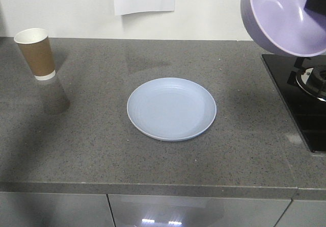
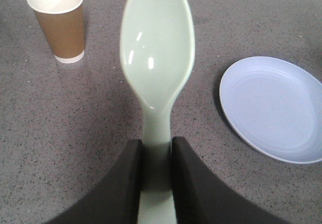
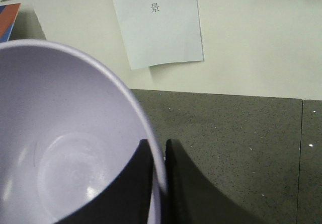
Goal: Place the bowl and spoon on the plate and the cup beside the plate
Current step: 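Drive the base closer so the pale blue plate is centered ahead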
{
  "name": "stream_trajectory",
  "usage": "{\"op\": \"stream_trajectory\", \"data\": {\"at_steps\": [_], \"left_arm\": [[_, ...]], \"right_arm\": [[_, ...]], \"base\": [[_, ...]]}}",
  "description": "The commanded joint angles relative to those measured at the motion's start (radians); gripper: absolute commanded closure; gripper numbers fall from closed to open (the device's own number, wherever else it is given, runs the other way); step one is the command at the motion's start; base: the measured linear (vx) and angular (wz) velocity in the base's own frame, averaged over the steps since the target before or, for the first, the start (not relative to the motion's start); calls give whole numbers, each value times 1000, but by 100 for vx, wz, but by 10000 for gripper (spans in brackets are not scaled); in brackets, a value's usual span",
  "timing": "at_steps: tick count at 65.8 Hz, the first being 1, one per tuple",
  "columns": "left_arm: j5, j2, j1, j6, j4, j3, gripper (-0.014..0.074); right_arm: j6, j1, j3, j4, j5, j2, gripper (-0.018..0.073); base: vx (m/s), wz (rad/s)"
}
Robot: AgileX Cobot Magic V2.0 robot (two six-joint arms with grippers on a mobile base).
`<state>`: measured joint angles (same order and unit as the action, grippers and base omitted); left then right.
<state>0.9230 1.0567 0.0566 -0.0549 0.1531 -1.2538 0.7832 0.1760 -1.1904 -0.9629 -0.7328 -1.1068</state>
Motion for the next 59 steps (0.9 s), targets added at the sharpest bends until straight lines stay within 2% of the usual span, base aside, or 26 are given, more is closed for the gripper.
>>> {"op": "stream_trajectory", "data": {"at_steps": [1, 59], "left_arm": [[-58, -19, 5, -3, 17, -24, 602], [-58, -19, 5, -3, 17, -24, 602]], "right_arm": [[10, -2, -33, -45, 35, 19, 569], [10, -2, -33, -45, 35, 19, 569]], "base": [[5, -3], [5, 0]]}}
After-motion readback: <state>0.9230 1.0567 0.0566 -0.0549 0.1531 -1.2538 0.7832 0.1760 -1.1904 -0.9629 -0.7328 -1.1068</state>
